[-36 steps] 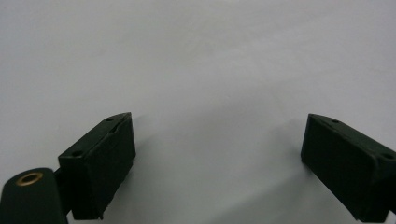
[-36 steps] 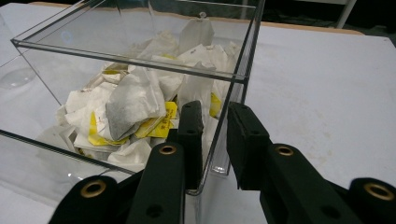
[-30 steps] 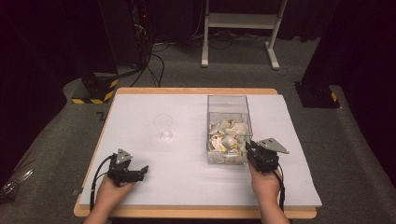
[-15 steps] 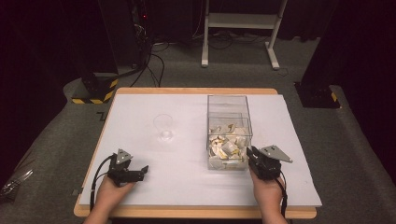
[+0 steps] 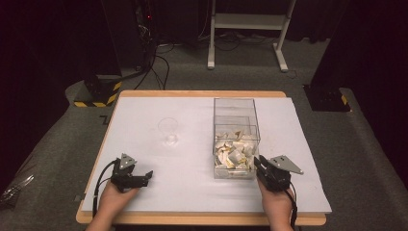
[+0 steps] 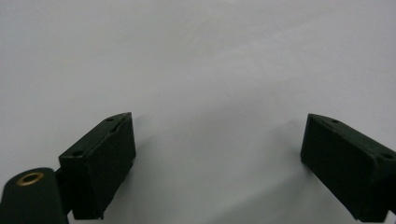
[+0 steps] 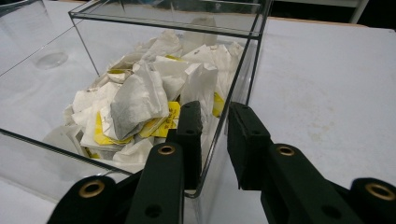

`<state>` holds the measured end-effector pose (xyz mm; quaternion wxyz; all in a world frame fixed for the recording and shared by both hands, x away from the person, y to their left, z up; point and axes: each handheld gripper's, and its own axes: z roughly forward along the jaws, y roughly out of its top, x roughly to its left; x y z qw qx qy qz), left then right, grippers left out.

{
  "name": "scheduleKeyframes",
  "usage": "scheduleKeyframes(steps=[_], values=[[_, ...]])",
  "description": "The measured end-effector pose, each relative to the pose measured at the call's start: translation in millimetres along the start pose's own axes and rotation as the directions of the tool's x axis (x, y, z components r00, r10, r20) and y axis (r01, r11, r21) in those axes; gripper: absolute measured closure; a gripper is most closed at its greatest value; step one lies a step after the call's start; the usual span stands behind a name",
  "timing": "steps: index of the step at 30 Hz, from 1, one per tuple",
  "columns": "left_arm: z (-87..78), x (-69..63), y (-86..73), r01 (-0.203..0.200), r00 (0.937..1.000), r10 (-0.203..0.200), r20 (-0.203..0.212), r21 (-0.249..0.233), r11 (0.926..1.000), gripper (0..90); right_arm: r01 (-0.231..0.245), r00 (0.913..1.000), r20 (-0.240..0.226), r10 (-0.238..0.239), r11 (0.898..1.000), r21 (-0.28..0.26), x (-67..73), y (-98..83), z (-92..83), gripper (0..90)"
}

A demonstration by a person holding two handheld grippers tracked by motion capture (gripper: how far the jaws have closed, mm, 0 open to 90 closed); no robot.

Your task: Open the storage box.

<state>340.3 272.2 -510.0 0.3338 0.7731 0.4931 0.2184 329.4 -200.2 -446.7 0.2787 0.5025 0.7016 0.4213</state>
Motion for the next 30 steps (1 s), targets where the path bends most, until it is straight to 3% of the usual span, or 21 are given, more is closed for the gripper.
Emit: scheduleKeyframes(steps=[24,30], values=[[0.0,0.0,0.0,-0.003,1.0000,0.003,-0.001,-0.001,1.0000,10.6,0.008,1.0000,-0.006,-0.008,1.000,-0.020,4.2,-6.3,-14.9,77.1],[0.0,0.0,0.0,-0.003,1.0000,0.003,-0.001,-0.001,1.0000,10.6,0.005,1.0000,-0.004,-0.005,1.000,-0.005,4.1,-5.0,-12.6,72.0]])
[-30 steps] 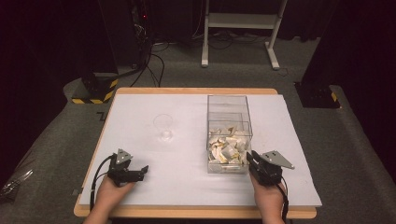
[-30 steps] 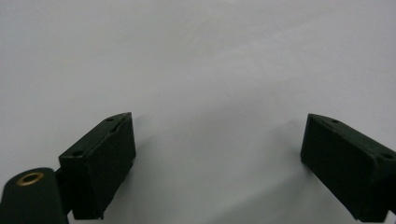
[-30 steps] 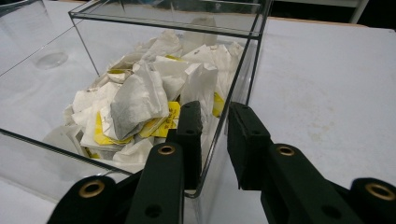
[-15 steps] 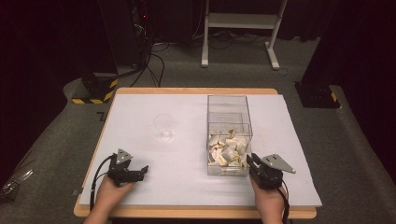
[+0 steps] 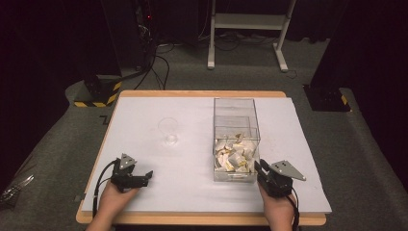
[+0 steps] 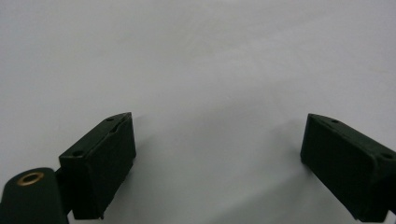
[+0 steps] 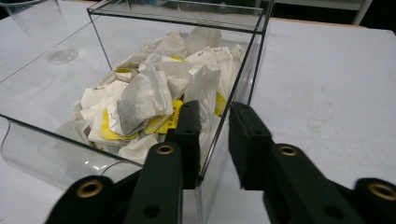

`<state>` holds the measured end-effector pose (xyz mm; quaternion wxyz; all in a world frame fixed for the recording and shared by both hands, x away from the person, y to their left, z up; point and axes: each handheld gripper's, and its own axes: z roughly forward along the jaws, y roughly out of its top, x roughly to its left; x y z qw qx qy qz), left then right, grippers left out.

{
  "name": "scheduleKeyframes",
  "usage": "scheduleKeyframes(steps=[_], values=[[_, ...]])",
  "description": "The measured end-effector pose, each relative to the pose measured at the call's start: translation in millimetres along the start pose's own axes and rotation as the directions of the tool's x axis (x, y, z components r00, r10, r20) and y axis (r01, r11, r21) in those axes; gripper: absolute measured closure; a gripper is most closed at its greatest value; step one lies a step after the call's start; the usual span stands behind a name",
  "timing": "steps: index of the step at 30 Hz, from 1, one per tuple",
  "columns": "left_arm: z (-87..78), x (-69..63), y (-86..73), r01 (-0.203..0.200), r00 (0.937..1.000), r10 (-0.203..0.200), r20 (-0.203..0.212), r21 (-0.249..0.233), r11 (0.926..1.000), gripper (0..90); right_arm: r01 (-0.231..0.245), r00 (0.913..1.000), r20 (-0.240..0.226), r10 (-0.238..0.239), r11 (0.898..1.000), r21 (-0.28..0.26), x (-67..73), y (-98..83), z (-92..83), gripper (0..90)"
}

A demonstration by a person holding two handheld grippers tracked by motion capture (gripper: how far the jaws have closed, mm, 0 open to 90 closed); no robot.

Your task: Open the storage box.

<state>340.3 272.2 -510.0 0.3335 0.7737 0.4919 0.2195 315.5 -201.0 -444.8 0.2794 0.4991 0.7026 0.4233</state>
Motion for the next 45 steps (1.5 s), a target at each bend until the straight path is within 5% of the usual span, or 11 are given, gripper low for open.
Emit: scheduleKeyframes(steps=[6,11,26,45], values=[[0.0,0.1,0.0,0.000,1.0000,0.000,0.001,0.000,1.0000,10.6,-0.013,0.9999,-0.005,0.013,1.000,0.019,-0.2,0.2,9.0,69.0],[-0.1,0.0,-0.1,0.000,1.0000,0.000,0.000,0.000,1.0000,10.6,0.000,1.0000,0.009,0.000,1.000,0.022,0.6,-2.0,4.5,76.1],[-0.2,-0.2,-0.1,0.000,1.0000,0.000,-0.001,0.000,1.0000,10.7,0.000,1.0000,0.000,0.000,1.000,0.005,5.0,-10.7,-8.0,74.7],[-0.2,-0.5,-0.3,-0.001,1.0000,0.001,-0.003,-0.003,1.0000,10.9,-0.020,0.9994,-0.030,0.019,0.999,-0.043,-7.8,5.5,-11.9,65.4]])
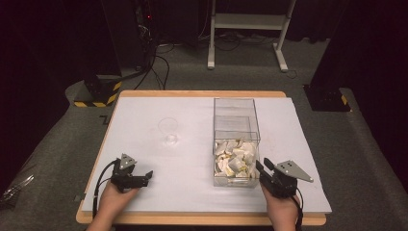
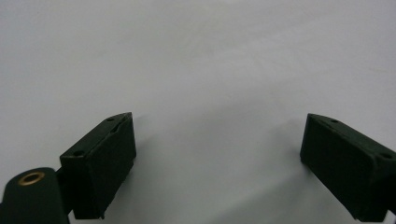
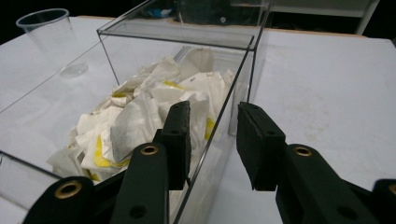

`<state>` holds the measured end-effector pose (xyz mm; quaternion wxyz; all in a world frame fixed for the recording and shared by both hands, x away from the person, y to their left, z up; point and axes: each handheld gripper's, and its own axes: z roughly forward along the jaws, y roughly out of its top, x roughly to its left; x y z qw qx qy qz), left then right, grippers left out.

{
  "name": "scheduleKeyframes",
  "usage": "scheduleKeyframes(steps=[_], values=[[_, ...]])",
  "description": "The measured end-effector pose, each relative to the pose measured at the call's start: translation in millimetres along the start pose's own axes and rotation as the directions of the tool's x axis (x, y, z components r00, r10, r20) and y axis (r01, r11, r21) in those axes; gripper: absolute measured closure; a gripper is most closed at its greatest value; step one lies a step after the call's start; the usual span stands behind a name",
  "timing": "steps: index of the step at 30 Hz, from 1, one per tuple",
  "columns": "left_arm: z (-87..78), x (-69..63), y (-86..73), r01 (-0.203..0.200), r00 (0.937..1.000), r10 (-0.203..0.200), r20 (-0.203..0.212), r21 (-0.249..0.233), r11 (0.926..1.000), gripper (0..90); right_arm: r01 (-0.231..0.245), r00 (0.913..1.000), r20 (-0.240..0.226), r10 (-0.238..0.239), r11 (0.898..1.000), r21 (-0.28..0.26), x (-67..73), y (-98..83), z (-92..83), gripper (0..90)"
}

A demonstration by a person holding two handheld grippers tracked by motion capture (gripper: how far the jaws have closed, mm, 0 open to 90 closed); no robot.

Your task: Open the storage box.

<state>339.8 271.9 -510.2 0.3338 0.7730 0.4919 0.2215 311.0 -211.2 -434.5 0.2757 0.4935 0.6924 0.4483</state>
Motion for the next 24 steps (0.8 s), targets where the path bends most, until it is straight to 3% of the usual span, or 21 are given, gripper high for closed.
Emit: scheduleKeyframes(steps=[10,16,24], values=[[-0.1,0.3,0.0,0.001,1.0000,-0.001,0.002,0.002,1.0000,10.8,-0.008,0.9994,0.032,0.008,1.000,-0.017,-25.8,4.7,8.4,66.9],[-0.3,0.0,-0.2,-0.002,1.0000,0.002,-0.001,0.000,1.0000,11.0,-0.007,0.9979,0.065,0.007,1.000,-0.005,-41.6,-4.7,18.0,66.4],[0.0,0.2,-0.3,0.001,1.0000,-0.001,0.000,0.000,1.0000,10.8,0.006,0.9977,0.067,-0.008,1.000,0.030,-54.1,-19.2,29.6,63.3]])
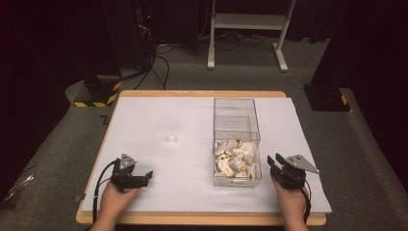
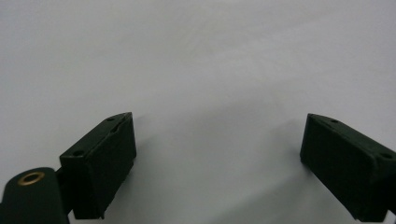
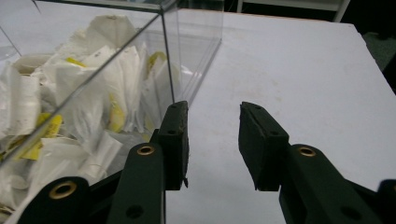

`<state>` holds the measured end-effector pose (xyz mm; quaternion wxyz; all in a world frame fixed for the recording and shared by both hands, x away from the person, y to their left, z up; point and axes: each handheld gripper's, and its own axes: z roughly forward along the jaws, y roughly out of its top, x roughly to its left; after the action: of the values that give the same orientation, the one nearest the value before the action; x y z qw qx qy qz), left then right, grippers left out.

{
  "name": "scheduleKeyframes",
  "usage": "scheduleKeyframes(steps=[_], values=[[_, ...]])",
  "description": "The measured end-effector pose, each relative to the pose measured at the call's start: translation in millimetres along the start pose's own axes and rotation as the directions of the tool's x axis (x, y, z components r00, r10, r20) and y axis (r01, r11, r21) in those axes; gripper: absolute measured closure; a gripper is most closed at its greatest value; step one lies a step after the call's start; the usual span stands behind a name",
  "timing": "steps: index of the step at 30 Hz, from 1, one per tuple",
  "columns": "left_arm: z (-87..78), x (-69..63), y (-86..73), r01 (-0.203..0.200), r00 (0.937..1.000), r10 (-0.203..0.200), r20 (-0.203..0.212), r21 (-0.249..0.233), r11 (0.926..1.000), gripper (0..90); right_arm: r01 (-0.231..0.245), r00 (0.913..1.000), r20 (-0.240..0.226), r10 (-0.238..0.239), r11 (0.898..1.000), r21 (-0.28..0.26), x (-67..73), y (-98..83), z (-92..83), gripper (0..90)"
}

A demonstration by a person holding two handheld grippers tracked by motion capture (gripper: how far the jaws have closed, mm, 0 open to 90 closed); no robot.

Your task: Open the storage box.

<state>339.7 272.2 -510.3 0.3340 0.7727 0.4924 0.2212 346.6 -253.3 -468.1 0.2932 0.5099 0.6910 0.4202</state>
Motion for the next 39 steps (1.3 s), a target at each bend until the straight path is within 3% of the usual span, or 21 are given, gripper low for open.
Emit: scheduleKeyframes(steps=[9,14,17,20,25,29,39], values=[[0.1,0.7,1.1,0.001,1.0000,-0.001,0.003,0.004,1.0000,10.9,0.026,0.9995,-0.016,-0.026,0.999,0.035,-0.9,-8.8,5.9,62.6],[-0.8,0.9,1.2,0.027,0.9996,-0.027,-0.001,-0.010,0.9996,14.7,0.048,0.9987,-0.018,-0.047,0.997,0.063,-1.1,-12.6,8.1,61.4],[-1.9,-0.6,2.4,0.000,1.0000,0.000,-0.003,-0.023,0.9997,15.1,0.037,0.9993,-0.013,-0.036,0.997,0.065,-3.9,-12.6,7.0,60.2],[-4.6,-1.1,5.2,0.026,0.9991,-0.025,0.035,-0.022,0.9994,15.1,0.029,0.9996,-0.009,-0.028,0.997,0.078,-6.0,-14.9,5.9,59.7],[-8.1,-8.6,10.5,0.002,0.9986,0.000,0.054,-0.039,0.9992,14.9,0.034,0.9994,-0.001,-0.034,0.996,0.085,-8.1,-16.8,2.6,59.4],[-8.5,-14.1,13.0,0.010,0.9973,-0.006,0.074,-0.060,0.9982,14.8,0.020,0.9998,0.007,-0.020,0.997,0.076,-10.5,-17.4,0.7,59.7],[-16.2,-34.4,26.6,-0.031,0.9929,0.042,0.112,-0.099,0.9946,14.3,0.018,0.9998,0.008,-0.019,0.997,0.074,-11.2,-17.0,-0.4,59.6]])
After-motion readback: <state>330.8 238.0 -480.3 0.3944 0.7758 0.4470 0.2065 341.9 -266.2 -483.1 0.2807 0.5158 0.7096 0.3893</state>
